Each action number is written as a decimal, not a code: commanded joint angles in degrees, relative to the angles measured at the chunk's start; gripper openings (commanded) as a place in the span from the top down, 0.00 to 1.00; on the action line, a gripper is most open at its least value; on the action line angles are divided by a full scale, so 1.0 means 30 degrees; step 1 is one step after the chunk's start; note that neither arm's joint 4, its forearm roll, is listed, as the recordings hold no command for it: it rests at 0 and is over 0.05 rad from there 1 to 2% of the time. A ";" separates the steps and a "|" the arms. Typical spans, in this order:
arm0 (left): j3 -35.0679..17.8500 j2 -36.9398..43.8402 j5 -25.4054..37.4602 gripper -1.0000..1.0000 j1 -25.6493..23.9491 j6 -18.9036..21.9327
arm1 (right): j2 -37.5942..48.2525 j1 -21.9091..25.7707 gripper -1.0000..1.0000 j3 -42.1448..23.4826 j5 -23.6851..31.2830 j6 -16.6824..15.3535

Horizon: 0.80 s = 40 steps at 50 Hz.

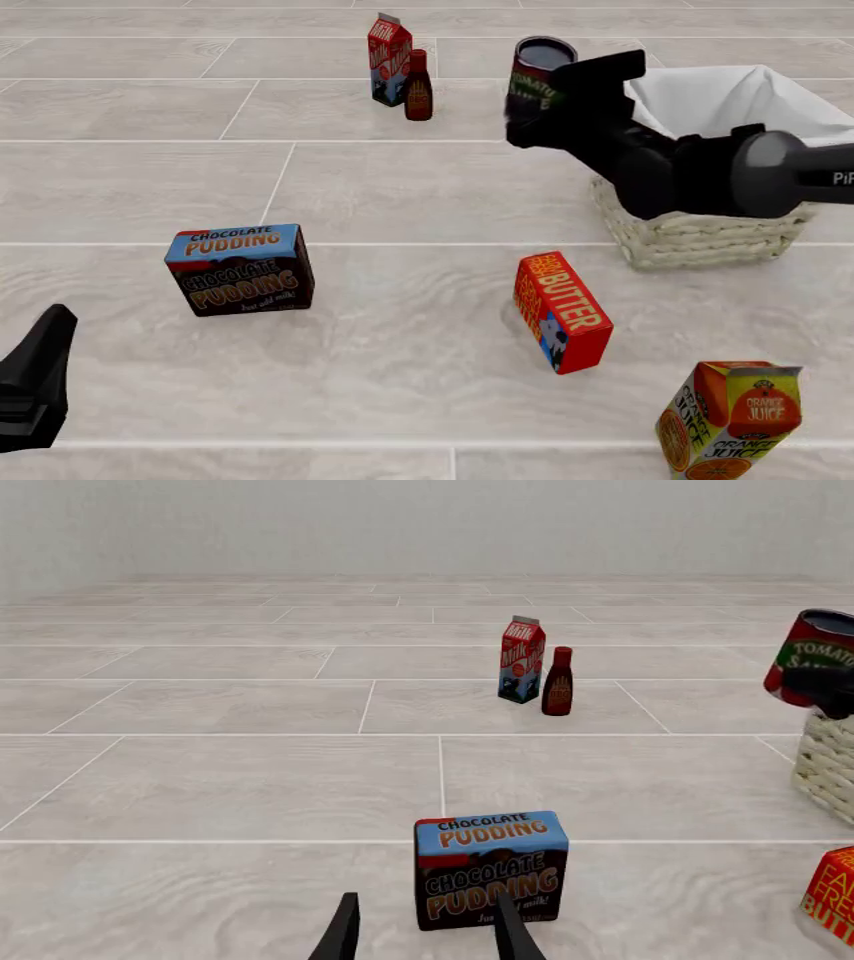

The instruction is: Pick the tomato sauce and place it in the basket.

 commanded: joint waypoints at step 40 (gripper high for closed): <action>0.0000 0.0000 0.0000 0.00 0.0000 0.0000 | -0.4136 -0.2620 1.00 0.1425 0.0732 0.0722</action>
